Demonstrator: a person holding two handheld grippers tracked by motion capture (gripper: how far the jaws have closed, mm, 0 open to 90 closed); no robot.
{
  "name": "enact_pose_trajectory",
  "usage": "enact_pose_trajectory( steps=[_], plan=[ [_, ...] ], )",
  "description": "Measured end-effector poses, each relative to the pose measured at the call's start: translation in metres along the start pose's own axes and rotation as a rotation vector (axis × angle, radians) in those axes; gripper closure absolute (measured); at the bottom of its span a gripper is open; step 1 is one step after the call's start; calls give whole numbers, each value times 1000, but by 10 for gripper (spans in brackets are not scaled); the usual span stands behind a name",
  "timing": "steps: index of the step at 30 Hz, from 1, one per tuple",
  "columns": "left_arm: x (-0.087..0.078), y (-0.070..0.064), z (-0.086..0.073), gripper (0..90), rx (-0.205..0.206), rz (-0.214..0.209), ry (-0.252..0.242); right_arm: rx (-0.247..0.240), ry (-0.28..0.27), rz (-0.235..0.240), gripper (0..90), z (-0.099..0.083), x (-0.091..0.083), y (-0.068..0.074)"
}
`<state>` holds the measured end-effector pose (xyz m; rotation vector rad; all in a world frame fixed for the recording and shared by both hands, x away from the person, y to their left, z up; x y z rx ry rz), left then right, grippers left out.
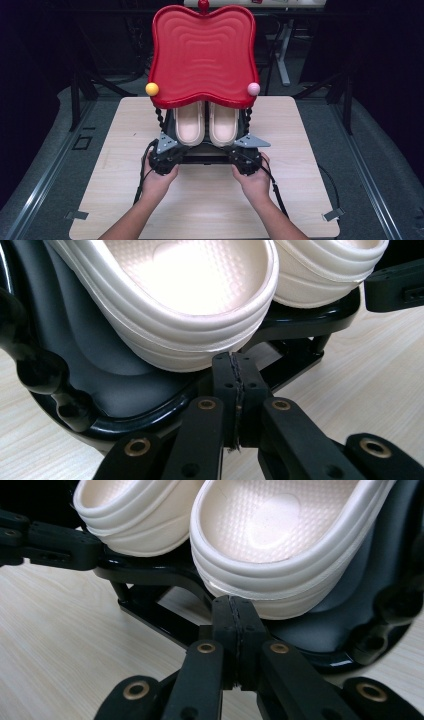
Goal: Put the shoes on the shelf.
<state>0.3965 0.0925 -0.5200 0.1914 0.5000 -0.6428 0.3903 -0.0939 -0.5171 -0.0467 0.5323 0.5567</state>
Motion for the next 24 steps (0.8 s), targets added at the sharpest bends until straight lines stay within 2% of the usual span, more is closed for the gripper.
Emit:
enact_pose_trajectory(
  steps=[10, 14, 20, 22, 24],
  plan=[
    [10, 0, -4, 896, 1, 0, 28, 13, 11, 9, 889, -2, 10, 3],
    [12, -1, -3, 893, -19, -8, 18, 16, 6, 19, 882, -3, 13, 6],
    [13, -1, -3, 876, -24, -12, 18, 21, 4, 22, 868, -3, 15, 7],
    [12, -2, -3, 854, -11, -4, 11, 21, -1, 23, 838, -3, 14, 7],
    [8, -1, -3, 847, -15, -2, 0, 19, -18, 19, 815, -1, 10, 7]
  ],
)
Point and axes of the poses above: each handheld gripper's, and its own axes: x roughly forward along the jaws, z roughly out of its top, y roughly to its left, the point moved 7 cm from there along x, roughly forward along the jaws, and after that the axes turned 2 degrees about x, right-handed, at the moved point
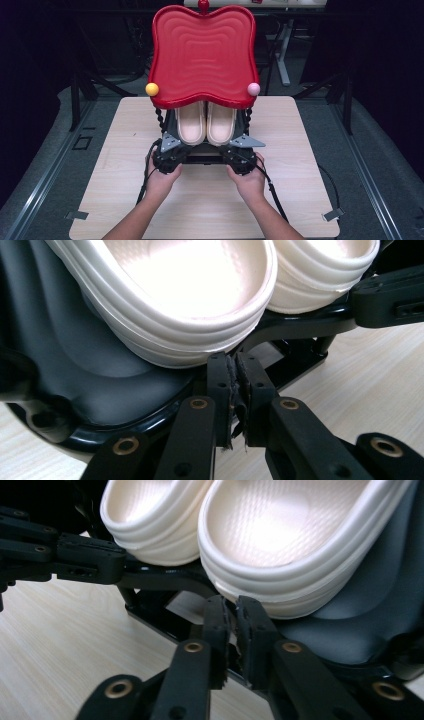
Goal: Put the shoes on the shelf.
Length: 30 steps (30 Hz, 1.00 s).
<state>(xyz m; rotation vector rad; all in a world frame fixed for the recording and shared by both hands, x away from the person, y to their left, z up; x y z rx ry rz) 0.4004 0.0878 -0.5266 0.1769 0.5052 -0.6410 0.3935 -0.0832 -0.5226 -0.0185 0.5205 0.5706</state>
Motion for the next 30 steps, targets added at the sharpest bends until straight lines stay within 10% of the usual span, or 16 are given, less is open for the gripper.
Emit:
enact_pose_trajectory(
  steps=[30],
  plan=[
    [-45, 19, 9, 622, -28, 26, -98, -4, -98, -17, 583, 18, -41, -11]
  ],
)
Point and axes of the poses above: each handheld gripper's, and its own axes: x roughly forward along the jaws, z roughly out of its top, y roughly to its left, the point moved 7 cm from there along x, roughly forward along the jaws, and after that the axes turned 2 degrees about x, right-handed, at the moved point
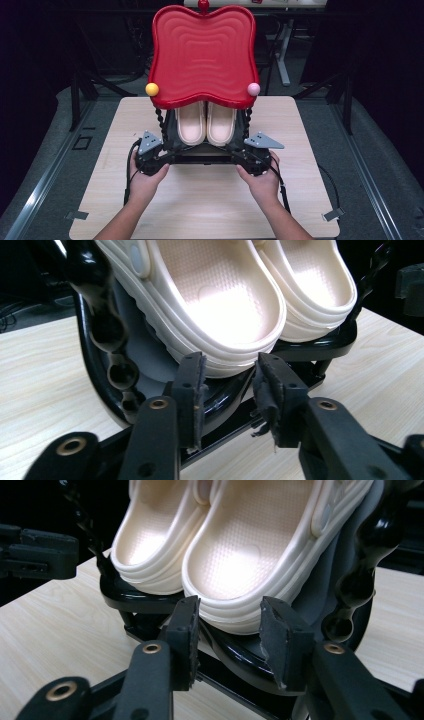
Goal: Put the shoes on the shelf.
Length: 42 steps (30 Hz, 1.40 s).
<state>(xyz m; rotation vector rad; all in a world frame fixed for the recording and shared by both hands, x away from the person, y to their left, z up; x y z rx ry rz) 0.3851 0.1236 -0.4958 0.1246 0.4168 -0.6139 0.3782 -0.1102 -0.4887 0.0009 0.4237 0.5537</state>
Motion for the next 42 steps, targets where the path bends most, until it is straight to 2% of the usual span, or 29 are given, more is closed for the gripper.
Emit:
enact_pose_trajectory(
  steps=[2, 3, 4, 10, 23, 33, 37, 38, 42],
  plan=[
    [-6, 4, -2, 588, -2, 8, -4, -35, -8, -7, 563, 0, -5, 2],
    [-6, 4, -2, 574, -2, 8, -4, -35, -8, -7, 563, 0, -5, 2],
    [-9, 7, -5, 567, -5, 12, 0, -60, -4, -14, 547, -1, -7, 2],
    [-19, 19, -11, 516, -21, 46, -7, -94, -6, -32, 506, -3, -12, -1],
    [-31, 31, -26, 502, -33, 68, 7, -108, 11, -52, 473, -12, -21, -9],
    [-41, 35, -42, 485, -33, 88, 24, -104, 12, -66, 460, -22, -38, -18],
    [-45, 36, -49, 481, -40, 90, 30, -87, 10, -80, 449, -29, -45, -24],
    [-47, 35, -51, 479, -40, 89, 32, -88, 5, -103, 439, -34, -50, -27],
    [-58, 34, -59, 479, -20, 93, 43, -85, -7, -111, 434, -42, -59, -28]
  ],
)
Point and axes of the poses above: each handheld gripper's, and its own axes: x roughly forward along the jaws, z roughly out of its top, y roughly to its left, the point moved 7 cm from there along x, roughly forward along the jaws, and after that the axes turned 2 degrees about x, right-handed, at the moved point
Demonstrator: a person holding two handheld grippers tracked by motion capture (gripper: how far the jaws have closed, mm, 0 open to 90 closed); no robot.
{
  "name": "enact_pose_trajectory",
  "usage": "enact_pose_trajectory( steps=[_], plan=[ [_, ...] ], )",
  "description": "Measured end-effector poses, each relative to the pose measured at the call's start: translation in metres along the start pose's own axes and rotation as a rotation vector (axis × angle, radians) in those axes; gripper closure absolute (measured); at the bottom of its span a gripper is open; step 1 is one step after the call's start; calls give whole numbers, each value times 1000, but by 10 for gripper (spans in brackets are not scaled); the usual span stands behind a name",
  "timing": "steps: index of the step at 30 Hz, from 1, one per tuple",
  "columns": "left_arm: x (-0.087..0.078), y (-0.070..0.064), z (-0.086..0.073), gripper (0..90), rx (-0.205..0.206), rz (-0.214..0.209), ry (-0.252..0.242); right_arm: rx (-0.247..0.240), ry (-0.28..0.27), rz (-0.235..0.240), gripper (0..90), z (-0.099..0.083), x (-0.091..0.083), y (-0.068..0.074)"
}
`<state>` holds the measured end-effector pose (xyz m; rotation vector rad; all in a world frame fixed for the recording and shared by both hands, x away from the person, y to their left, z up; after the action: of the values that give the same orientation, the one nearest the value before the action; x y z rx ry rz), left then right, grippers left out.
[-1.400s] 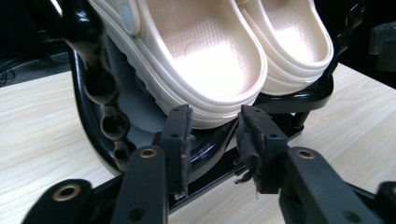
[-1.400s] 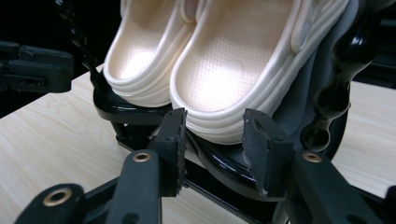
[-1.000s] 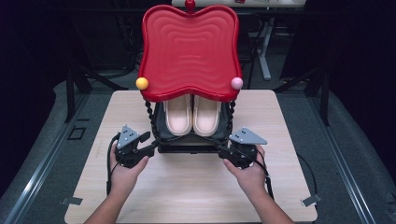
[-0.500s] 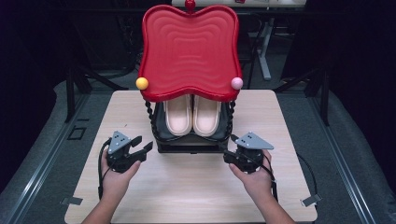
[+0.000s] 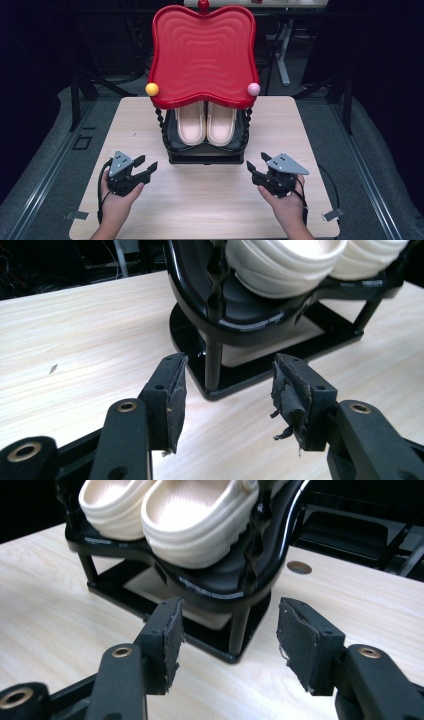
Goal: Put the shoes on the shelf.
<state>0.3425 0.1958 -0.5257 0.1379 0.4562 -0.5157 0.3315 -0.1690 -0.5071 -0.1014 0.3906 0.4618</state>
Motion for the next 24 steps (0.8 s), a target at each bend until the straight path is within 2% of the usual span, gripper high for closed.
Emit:
enact_pose_trajectory(
  steps=[8, 15, 17, 18, 20, 21, 24],
  plan=[
    [-16, 1, -22, 469, -8, -8, 49, -7, 53, 6, 422, -22, -17, -7],
    [-12, 0, -41, 458, -20, -23, 81, -5, 75, -6, 425, -41, -18, -13],
    [-7, -1, -46, 458, 9, -28, 104, -27, 103, -20, 453, -49, -16, -14],
    [-7, -1, -46, 458, 9, -28, 104, -27, 103, -20, 453, -49, -16, -14],
    [-4, -3, -50, 459, 26, -41, 114, -72, 111, -29, 481, -56, -12, -15],
    [-1, -4, -52, 459, 39, -55, 116, -74, 111, -29, 487, -58, -10, -15],
    [2, -5, -55, 459, 54, -59, 119, -79, 116, -22, 487, -62, -8, -16]
  ],
)
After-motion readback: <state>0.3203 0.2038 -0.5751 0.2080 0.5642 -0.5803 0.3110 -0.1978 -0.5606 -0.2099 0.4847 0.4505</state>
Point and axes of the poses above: each handheld gripper's, and its own axes: x roughly forward along the jaws, z roughly out of its top, y roughly to its left, the point moved 7 cm from there along x, roughly forward along the jaws, and after that the axes turned 2 degrees about x, right-handed, at the moved point
